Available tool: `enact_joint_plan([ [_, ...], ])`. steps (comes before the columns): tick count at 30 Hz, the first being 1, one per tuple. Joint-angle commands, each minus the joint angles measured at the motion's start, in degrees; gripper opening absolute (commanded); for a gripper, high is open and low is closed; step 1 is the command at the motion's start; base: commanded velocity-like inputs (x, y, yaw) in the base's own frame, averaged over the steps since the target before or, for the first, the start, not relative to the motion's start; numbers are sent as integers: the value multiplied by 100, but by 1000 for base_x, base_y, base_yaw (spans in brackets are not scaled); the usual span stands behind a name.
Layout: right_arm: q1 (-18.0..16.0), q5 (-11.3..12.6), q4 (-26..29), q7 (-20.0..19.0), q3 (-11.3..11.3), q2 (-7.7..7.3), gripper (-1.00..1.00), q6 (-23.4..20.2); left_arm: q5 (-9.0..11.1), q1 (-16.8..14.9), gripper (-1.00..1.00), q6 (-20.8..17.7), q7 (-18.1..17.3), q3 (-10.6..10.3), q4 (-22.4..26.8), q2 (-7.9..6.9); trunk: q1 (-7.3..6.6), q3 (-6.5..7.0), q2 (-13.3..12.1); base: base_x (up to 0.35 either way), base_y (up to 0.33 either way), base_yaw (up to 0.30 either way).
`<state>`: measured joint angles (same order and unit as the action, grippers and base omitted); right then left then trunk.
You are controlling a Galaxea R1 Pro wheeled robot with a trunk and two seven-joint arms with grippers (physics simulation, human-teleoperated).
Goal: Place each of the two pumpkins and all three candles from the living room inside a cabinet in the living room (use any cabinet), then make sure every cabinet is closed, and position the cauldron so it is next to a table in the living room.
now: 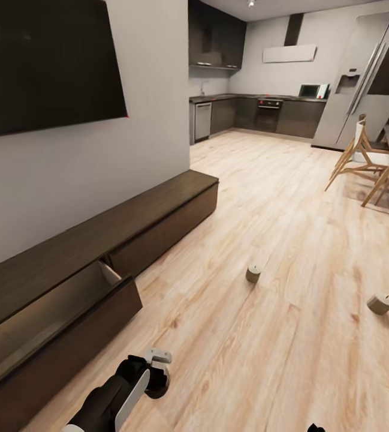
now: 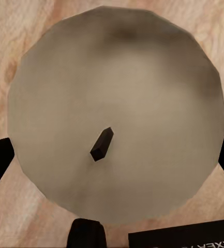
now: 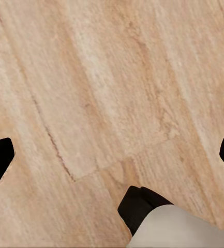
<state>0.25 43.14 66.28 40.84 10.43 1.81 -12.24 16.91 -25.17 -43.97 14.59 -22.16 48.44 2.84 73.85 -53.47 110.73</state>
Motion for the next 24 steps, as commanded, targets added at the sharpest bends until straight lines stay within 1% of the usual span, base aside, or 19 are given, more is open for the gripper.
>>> enact_joint_plan([
  [1, 2, 13, 16, 15, 11, 4, 100, -38, 58, -5, -100, -15, 47, -16, 4, -2, 3, 1, 2, 342, 0, -258],
  [7, 2, 11, 16, 19, 3, 12, 100, -11, 58, -1, -100, -15, 44, -15, 2, -2, 3, 41, 2, 319, 0, -217],
  [10, 2, 11, 16, 17, 1, 13, 100, -8, 61, -4, -100, -18, 39, -9, 1, -2, 3, 65, 2, 101, 0, -190],
  [18, 2, 11, 16, 16, -5, 18, 100, -7, 62, 2, -100, -17, 43, -8, 4, -2, 3, 129, 2, 23, 2, -188],
  [24, 2, -11, 21, 16, -27, 16, 100, -13, 59, -1, -100, -15, 44, -8, 1, -2, 3, 173, 2, 261, 75, -159],
])
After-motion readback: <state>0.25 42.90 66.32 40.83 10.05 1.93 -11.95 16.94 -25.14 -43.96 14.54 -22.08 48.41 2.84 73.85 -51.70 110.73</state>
